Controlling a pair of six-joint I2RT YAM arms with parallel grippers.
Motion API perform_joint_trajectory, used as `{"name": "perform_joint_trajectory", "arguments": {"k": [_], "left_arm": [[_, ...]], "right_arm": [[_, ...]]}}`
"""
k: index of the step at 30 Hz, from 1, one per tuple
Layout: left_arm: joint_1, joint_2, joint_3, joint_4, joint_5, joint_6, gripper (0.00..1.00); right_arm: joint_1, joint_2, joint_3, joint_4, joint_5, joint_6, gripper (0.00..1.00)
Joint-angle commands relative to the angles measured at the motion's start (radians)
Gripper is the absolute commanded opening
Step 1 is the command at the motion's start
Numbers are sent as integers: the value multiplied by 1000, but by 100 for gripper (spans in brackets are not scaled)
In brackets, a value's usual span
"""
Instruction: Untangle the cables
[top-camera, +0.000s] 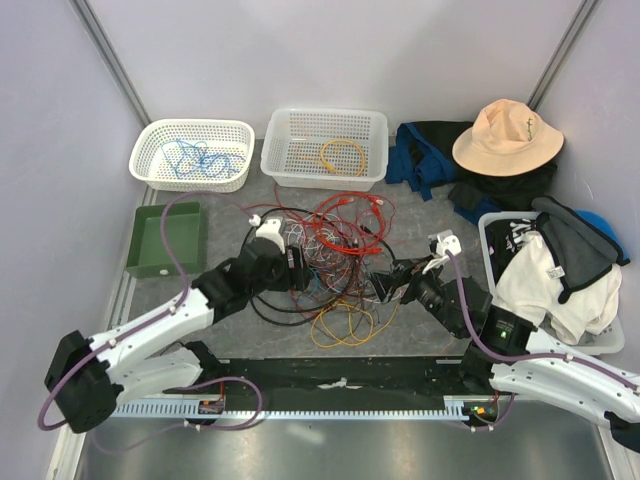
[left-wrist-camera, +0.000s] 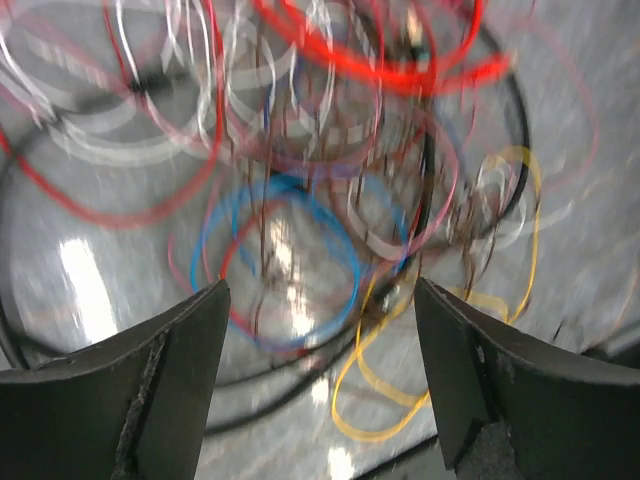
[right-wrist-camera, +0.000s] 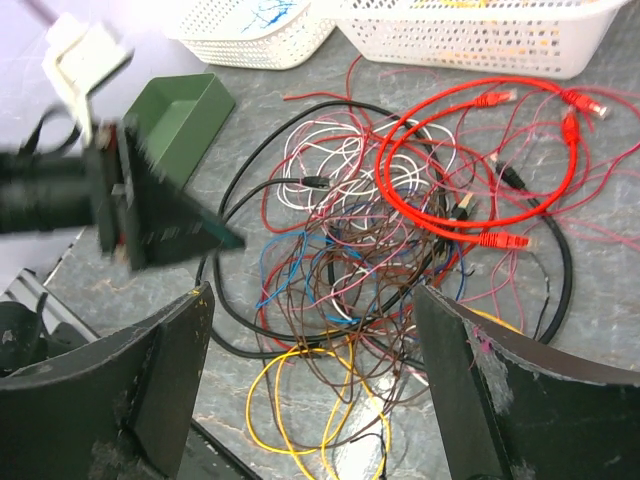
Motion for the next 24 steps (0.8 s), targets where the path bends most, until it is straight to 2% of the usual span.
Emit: {"name": "perform_joint_trajectory", "arguments": {"k": [1,6,10,15,18,24], "left_arm": [[-77,-142,-69,69,-83,-97,80],[-123,-147,-161,121,-76,-94,79],[-127,-75,-207,213,-82,-59,74],[-127,95,-155,245,-106,-2,55],[-127,159,-138,265,-77,1,50],[-127,161,-144,296,-65,-2,35]], "right_arm": [[1,-14,-31,5,-14,78,87],[1,-2,-55,8,-27,126,86],[1,8,-54,8,-28,140,86],[1,28,-26,-20,-21,138,86],[2,32,-19,-27,-13,137,86],[1,41,-19,-26,-1,134,86]]}}
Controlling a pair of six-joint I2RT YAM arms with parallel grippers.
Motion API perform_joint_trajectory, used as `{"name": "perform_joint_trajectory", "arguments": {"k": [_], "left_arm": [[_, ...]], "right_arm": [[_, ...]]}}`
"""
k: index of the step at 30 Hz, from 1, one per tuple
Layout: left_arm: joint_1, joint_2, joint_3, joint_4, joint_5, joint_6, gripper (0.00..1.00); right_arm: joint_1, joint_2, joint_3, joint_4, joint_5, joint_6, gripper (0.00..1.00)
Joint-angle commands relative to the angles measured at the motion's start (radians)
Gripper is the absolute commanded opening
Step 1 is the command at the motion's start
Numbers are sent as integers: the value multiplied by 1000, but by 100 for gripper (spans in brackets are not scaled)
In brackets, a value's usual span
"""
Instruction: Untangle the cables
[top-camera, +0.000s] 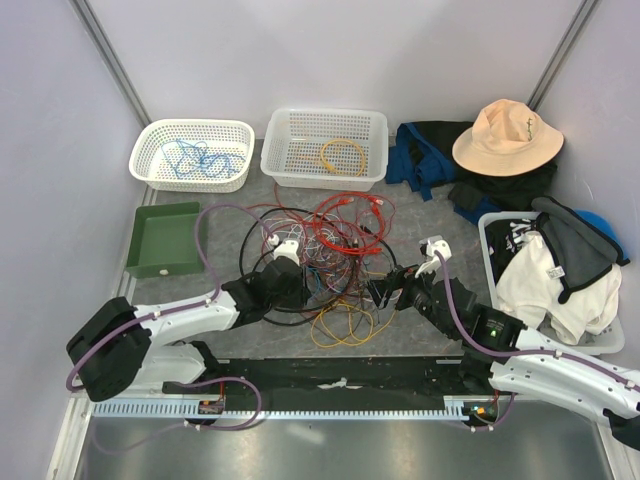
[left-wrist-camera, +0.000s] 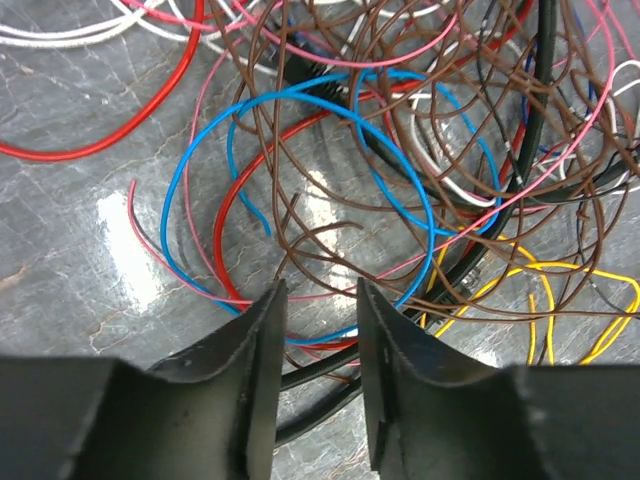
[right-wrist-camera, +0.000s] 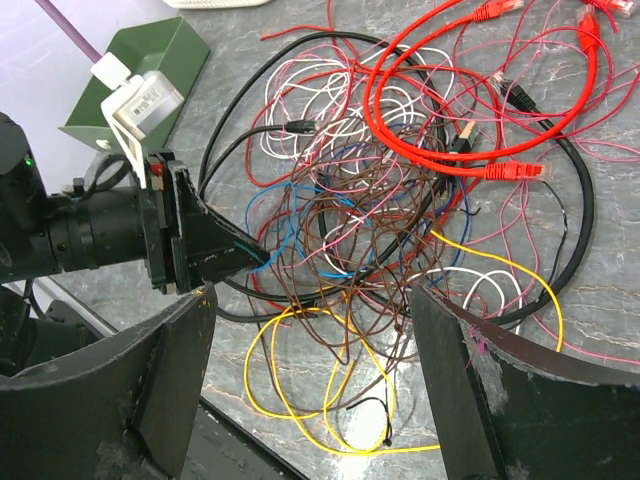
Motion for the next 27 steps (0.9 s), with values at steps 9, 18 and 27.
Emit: {"name": "perform_joint_trajectory", "arguments": {"k": [9,18,27], "left_arm": [[-4,-94,56,31,-66,23,72],[-6,-181,-22,212,117,127,71],[-12,-6,-20,212,141,97,61]], "right_arm": [[0,-5,17,13,19,5,86],[1,-31,13,3,22,5,86],[1,-45,9,0,21,5,86]]}}
